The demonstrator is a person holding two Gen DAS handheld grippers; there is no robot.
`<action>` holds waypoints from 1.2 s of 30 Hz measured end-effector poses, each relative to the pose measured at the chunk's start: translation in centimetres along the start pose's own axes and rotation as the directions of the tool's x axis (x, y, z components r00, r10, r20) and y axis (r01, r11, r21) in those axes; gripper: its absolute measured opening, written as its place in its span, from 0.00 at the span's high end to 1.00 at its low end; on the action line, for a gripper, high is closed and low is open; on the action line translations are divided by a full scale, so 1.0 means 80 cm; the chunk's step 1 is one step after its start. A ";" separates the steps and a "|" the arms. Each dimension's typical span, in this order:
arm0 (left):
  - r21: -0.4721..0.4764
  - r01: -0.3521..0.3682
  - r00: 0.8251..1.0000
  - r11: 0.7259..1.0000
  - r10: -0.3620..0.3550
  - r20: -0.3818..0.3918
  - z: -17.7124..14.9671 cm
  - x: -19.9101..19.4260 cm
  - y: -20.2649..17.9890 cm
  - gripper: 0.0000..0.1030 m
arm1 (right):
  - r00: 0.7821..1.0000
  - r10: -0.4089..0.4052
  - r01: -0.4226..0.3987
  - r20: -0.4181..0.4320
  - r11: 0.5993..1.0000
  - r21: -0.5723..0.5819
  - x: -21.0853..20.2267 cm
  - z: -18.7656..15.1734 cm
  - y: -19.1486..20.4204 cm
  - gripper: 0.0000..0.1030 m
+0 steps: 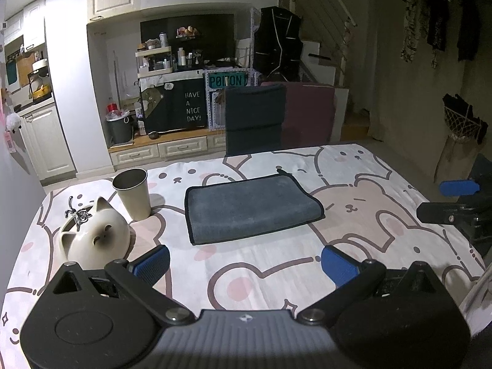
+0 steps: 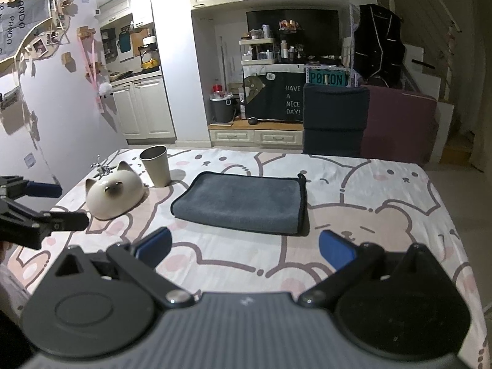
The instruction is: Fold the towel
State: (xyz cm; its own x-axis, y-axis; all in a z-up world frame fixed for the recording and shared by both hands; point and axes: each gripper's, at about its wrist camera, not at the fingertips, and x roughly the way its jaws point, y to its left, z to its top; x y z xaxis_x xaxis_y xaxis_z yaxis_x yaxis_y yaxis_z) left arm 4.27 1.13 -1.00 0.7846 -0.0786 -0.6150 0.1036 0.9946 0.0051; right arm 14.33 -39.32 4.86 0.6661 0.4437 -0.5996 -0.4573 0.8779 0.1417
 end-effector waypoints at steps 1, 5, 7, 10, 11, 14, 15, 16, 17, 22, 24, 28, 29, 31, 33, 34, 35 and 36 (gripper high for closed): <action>0.001 0.000 1.000 1.000 0.000 0.000 0.000 0.000 0.000 0.00 | 1.000 0.000 0.000 0.001 1.000 0.000 0.000 0.000 0.000 0.00; -0.003 0.000 1.000 1.000 0.000 0.000 -0.001 0.000 -0.001 0.00 | 1.000 0.003 -0.003 0.002 1.000 0.000 0.000 -0.001 0.001 0.00; -0.002 -0.001 1.000 1.000 0.001 0.000 -0.002 -0.001 0.000 0.00 | 1.000 0.004 -0.004 0.002 1.000 -0.001 0.000 -0.001 0.002 0.00; -0.003 -0.001 1.000 1.000 0.001 0.000 -0.002 -0.001 -0.001 0.00 | 1.000 0.007 -0.007 0.001 1.000 -0.005 0.000 -0.001 0.003 0.00; -0.003 -0.001 1.000 1.000 0.001 0.000 -0.002 -0.001 -0.001 0.00 | 1.000 0.009 -0.009 0.000 1.000 -0.006 0.000 -0.001 0.004 0.00; -0.003 -0.004 1.000 1.000 0.004 -0.002 -0.003 -0.001 0.000 0.00 | 1.000 0.010 -0.010 0.000 1.000 -0.007 0.000 -0.002 0.004 0.00; -0.004 -0.005 1.000 1.000 0.005 -0.001 -0.003 -0.001 0.000 0.00 | 1.000 0.010 -0.010 0.001 1.000 -0.007 -0.001 -0.002 0.004 0.00; -0.005 -0.005 1.000 1.000 0.005 -0.001 -0.003 -0.002 0.002 0.00 | 1.000 0.010 -0.010 0.000 1.000 -0.007 0.000 -0.001 0.004 0.00; -0.005 -0.005 1.000 1.000 0.005 -0.001 -0.003 -0.002 0.002 0.00 | 1.000 0.010 -0.010 0.000 1.000 -0.007 0.000 -0.001 0.004 0.00; -0.004 -0.005 1.000 1.000 0.005 -0.002 -0.003 -0.002 0.002 0.00 | 1.000 0.015 -0.015 -0.002 1.000 -0.012 -0.001 -0.001 0.005 0.00; -0.002 -0.003 1.000 1.000 0.003 0.000 -0.003 -0.003 0.002 0.00 | 1.000 0.016 -0.016 -0.001 1.000 -0.014 -0.001 -0.001 0.006 0.00; -0.003 -0.003 1.000 1.000 0.003 0.000 -0.003 -0.002 0.002 0.00 | 1.000 0.018 -0.018 -0.001 1.000 -0.014 -0.002 -0.001 0.006 0.00; -0.003 -0.003 1.000 1.000 0.003 0.000 -0.003 -0.003 0.002 0.00 | 1.000 0.018 -0.018 -0.002 1.000 -0.014 -0.002 -0.001 0.006 0.00; -0.002 -0.004 1.000 1.000 0.004 0.000 -0.003 -0.003 0.002 0.00 | 1.000 0.018 -0.018 -0.003 1.000 -0.014 -0.001 -0.001 0.007 0.00; -0.002 -0.002 1.000 1.000 0.002 0.000 -0.003 -0.002 0.002 0.00 | 1.000 0.019 -0.019 -0.003 1.000 -0.013 -0.002 -0.001 0.007 0.00; -0.002 -0.002 1.000 1.000 0.002 0.000 -0.003 -0.003 0.002 0.00 | 1.000 0.018 -0.018 -0.003 1.000 -0.014 -0.002 -0.001 0.007 0.00; -0.001 -0.002 1.000 1.000 0.002 0.001 -0.004 -0.004 0.003 0.00 | 1.000 0.019 -0.019 -0.003 1.000 -0.014 -0.002 -0.001 0.007 0.00; -0.002 -0.002 1.000 1.000 0.002 0.001 -0.003 -0.003 0.002 0.00 | 1.000 0.020 -0.020 -0.002 1.000 -0.014 -0.002 -0.001 0.007 0.00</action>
State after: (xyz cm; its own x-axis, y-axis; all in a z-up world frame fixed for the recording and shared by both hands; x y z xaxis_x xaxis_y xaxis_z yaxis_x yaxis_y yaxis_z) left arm 3.94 1.36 -1.05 0.7851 -0.0767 -0.6146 0.1009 0.9949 0.0046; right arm 13.94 -38.92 4.93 0.6555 0.4606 -0.5985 -0.4784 0.8664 0.1429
